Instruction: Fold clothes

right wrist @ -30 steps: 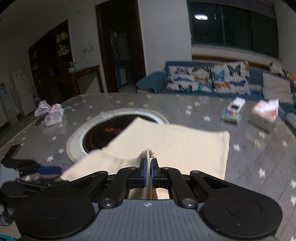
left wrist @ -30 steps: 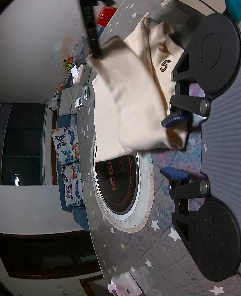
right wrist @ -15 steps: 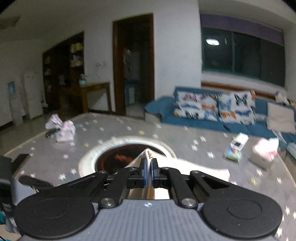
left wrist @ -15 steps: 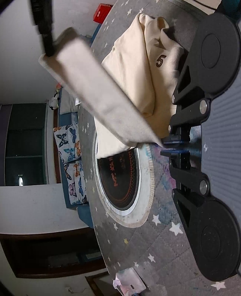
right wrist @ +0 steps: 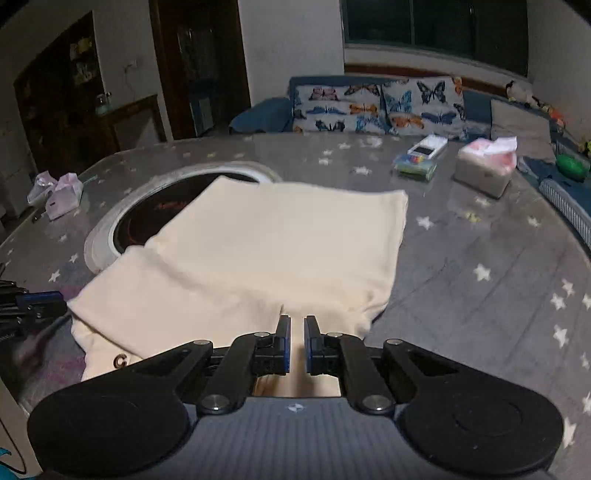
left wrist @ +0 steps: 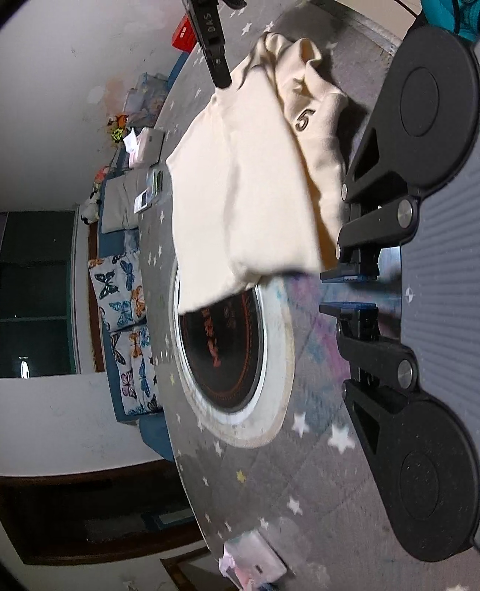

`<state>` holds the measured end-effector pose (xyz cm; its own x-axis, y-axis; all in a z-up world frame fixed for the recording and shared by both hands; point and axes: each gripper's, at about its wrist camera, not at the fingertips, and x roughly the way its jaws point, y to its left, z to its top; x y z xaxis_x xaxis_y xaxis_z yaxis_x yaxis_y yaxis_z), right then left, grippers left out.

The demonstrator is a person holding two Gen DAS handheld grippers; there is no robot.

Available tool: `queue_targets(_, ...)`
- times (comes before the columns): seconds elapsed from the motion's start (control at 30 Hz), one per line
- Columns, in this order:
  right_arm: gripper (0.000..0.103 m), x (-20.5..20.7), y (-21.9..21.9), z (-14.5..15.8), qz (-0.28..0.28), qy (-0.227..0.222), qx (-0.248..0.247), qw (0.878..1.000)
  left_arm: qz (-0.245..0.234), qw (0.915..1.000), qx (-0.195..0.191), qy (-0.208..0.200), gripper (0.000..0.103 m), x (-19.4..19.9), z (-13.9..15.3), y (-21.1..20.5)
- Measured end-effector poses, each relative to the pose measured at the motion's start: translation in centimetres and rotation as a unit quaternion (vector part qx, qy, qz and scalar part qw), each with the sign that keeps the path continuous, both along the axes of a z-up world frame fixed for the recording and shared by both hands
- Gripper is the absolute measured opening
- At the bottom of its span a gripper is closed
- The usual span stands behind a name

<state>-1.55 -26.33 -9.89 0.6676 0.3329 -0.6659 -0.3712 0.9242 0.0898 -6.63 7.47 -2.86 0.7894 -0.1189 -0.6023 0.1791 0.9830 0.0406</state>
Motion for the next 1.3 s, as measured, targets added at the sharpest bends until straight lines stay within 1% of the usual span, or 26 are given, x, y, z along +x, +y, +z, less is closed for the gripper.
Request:
queue_targets(0.03, 0.008, 0.0, 0.0, 0.3, 0.004, -0.005, 0.004, 1.000, 0.006, 1.0000, -0.004, -0.002, 0.013, 0.2, 0.5, 0.3)
queue_targets(0.1, 0.008, 0.0, 0.2, 0.6, 0.014, -0.014, 0.012, 1.000, 0.013, 0.9996, -0.025, -0.007, 0.013, 0.9, 1.5, 0.7)
queue_targets(0.17, 0.008, 0.3, 0.7, 0.6, 0.024, -0.015, 0.019, 0.999, 0.007, 0.9989, -0.045, -0.013, 0.013, 1.8, 2.3, 0.4)
queue_targets(0.23, 0.008, 0.5, 1.4, 0.4, 0.034, -0.015, 0.026, 0.999, -0.005, 0.9983, -0.055, -0.020, 0.013, 3.0, 2.8, -0.7)
queue_targets(0.37, 0.008, 1.1, 2.3, -0.2, 0.046, -0.012, 0.034, 0.998, -0.028, 0.9973, -0.065, -0.016, 0.013, 5.7, 2.5, -2.8)
queue_targets(0.5, 0.008, 1.4, 2.5, -0.8, 0.055, -0.007, 0.033, 0.998, -0.030, 0.9965, -0.078, -0.001, 0.013, 8.1, 1.8, -3.7)
queue_targets(0.73, 0.007, 1.9, 2.1, -1.9, 0.055, 0.004, 0.027, 0.998, -0.009, 0.9972, -0.069, 0.026, 0.013, 10.0, -0.2, -3.4)
queue_targets(0.93, 0.008, 1.6, 2.1, -1.3, 0.059, -0.001, 0.016, 0.998, -0.010, 0.9974, -0.067, 0.022, 0.013, 9.7, 0.2, -3.5)
queue_targets(0.97, 0.008, 1.5, 2.2, -1.1, 0.062, -0.005, 0.014, 0.998, -0.011, 0.9976, -0.066, 0.019, 0.013, 9.7, 0.3, -3.5)
queue_targets(1.03, 0.016, 1.2, 2.3, -0.9, 0.063, -0.010, 0.004, 0.998, -0.011, 0.9977, -0.064, 0.019, 0.013, 9.7, 0.3, -3.6)
queue_targets(1.1, 0.019, 1.1, 2.2, -1.1, 0.060, -0.006, -0.004, 0.998, -0.010, 0.9978, -0.062, 0.022, 0.013, 9.9, 0.1, -3.6)
queue_targets(1.17, 0.019, 1.1, 1.8, -1.6, 0.048, -0.001, -0.006, 0.999, -0.009, 0.9978, -0.061, 0.023, 0.013, 9.9, 0.0, -3.6)
queue_targets(1.27, 0.019, 1.3, 1.4, -2.0, 0.042, 0.007, 0.005, 0.999, -0.008, 0.9980, -0.059, 0.022, 0.013, 9.9, -0.1, -3.6)
queue_targets(1.3, 0.014, 1.3, 1.5, -2.0, 0.042, 0.007, 0.006, 0.999, -0.008, 0.9980, -0.059, 0.022, 0.013, 9.8, -0.1, -3.7)
